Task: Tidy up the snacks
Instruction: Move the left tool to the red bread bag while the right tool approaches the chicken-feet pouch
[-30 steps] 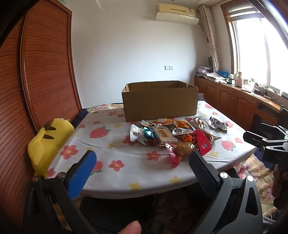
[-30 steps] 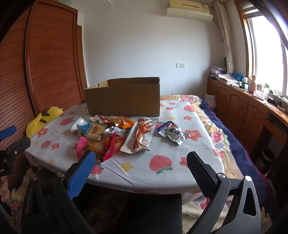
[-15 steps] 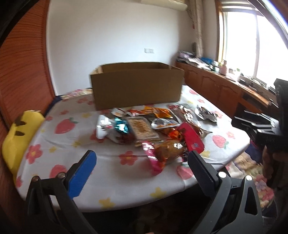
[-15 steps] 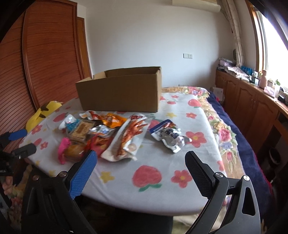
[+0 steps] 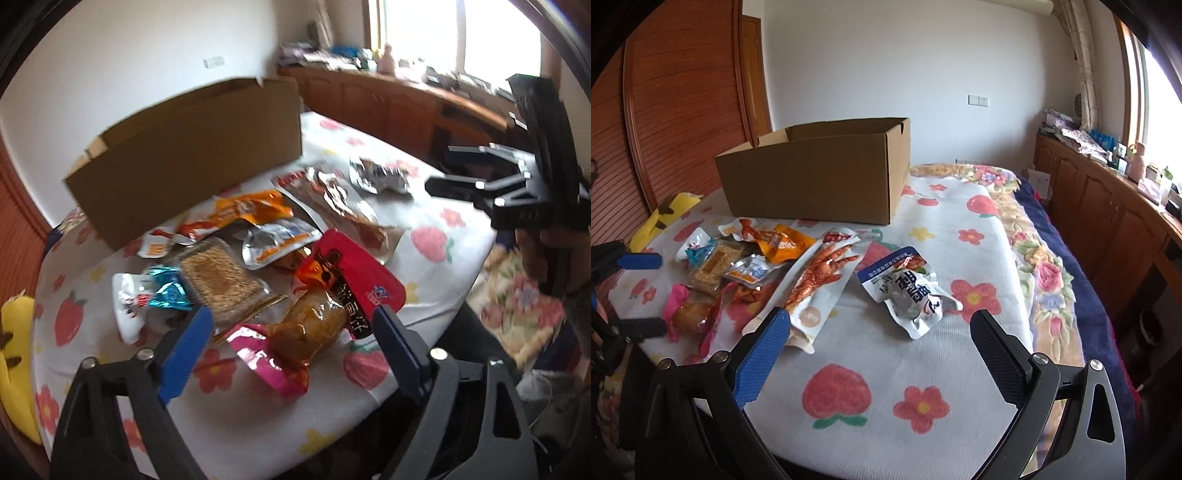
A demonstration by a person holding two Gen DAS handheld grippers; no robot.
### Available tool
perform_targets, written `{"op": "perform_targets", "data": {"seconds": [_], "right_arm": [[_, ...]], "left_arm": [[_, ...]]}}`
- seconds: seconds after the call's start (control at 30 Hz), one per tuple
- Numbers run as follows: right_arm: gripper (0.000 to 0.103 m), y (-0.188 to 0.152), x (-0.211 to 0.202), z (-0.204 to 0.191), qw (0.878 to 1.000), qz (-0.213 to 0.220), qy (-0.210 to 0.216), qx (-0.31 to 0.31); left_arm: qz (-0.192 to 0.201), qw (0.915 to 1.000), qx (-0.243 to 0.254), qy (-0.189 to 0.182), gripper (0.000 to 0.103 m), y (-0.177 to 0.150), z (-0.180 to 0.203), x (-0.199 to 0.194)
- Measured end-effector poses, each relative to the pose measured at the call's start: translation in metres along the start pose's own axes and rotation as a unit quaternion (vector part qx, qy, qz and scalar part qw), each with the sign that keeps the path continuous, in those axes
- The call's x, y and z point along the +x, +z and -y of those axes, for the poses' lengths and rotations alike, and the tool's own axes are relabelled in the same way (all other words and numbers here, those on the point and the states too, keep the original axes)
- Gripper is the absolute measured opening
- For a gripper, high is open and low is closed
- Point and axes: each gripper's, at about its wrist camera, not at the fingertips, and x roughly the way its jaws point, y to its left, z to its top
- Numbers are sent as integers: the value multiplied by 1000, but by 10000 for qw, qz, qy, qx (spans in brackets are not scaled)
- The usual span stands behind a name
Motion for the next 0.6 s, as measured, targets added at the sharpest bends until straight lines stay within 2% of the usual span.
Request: {"op": "perform_targets", "data": {"seconds": [0.07,0.23,0.4,0.6], "right_arm": [[99,1,4,1,10000,-42,27,-18],[99,6,15,5,9998,-137,57,-102],[99,11,24,8,9997,-199,119,-97],[99,15,30,2,9992,-214,312,-91]], "left_arm": [[-199,9996,168,-96,80,2,0,9],[-479,9961,672,-324,74,8,6,22],[-634,9934,776,-554,73,13,5,30],[-655,9926,834,-585,78,14,7,37]]}}
